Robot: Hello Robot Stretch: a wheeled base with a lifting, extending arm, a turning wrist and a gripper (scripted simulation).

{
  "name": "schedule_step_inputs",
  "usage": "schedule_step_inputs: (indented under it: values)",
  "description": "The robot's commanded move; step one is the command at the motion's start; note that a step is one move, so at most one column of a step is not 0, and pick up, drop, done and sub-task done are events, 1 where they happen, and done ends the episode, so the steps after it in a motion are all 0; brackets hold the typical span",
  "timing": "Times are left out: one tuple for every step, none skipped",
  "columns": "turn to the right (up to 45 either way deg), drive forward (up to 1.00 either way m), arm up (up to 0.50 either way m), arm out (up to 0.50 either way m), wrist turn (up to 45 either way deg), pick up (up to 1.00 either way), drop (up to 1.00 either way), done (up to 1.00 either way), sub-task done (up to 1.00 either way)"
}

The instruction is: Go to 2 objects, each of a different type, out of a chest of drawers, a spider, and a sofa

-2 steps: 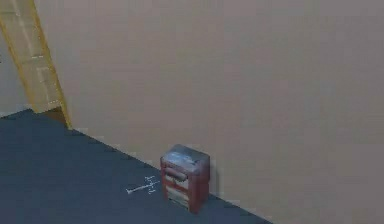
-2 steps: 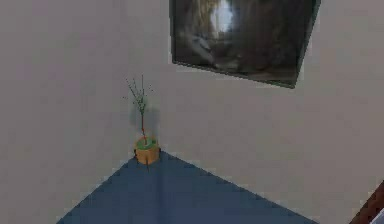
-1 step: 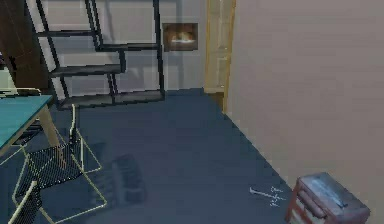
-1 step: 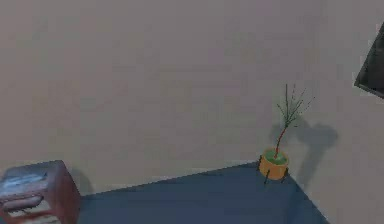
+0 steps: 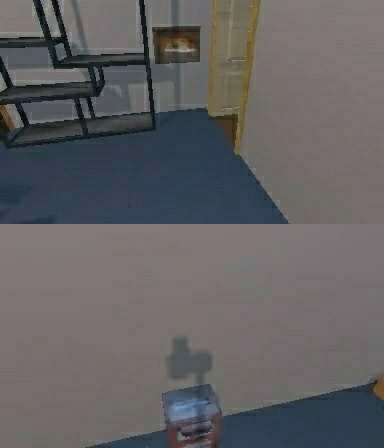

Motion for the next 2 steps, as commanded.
schedule_step_inputs:
  values:
    - [0.0,1.00,0.00,0.00,0.0,0.00,0.00,0.00,0.00]
    - [0.0,0.80,0.00,0.00,0.0,0.00,0.00,0.00,0.00]
